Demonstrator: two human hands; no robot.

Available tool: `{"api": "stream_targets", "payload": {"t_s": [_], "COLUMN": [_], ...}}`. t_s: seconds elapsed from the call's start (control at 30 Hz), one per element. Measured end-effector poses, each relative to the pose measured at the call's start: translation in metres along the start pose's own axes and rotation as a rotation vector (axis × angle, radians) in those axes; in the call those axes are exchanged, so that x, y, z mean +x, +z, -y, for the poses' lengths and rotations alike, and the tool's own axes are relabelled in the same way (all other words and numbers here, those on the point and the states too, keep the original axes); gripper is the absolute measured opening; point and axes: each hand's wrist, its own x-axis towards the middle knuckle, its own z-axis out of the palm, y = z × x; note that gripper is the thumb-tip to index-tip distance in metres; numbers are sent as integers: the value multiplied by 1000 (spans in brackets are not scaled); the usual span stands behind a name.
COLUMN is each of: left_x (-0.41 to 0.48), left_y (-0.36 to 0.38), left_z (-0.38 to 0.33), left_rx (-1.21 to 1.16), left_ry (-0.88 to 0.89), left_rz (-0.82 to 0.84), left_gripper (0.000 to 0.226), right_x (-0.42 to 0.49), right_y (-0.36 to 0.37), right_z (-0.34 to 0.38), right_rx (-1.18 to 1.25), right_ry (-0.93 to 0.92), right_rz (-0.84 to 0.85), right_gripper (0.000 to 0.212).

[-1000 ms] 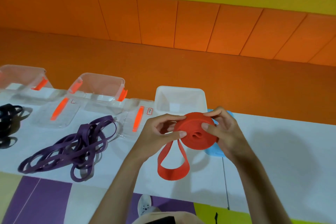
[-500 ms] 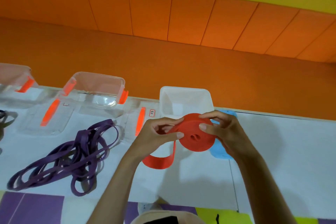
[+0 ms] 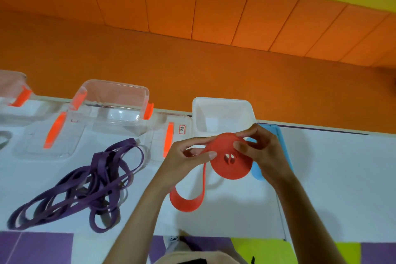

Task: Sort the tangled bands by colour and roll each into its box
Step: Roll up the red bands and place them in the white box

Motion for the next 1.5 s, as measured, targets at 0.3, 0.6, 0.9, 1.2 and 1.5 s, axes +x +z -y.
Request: {"api": "stream_targets", "payload": {"t_s": [0.3, 0.6, 0.9, 1.2, 1.5], "left_x": [-4, 6, 12, 16, 0], "left_y": [-10, -19, -3, -2, 6], "left_z": [3, -1, 2, 4, 22], "left_rx": [-44, -80, -69, -39, -129], "left_ry": [-64, -100, -126, -100, -44], "left_rz": [-103, -68, -75, -167, -240], "left_gripper": [30, 32, 30, 38, 42], "right_x": [10, 16, 13, 9, 11], "right_y": [19, 17, 15, 27, 47], "right_z": [-12, -26, -26, -33, -31], "right_rx": [-92, 2, 34, 51, 322], "right_ry": [53, 22, 65, 1, 40], "right_rz": [73, 42, -47, -241, -445], "right_gripper": [38, 14, 49, 22, 13]}}
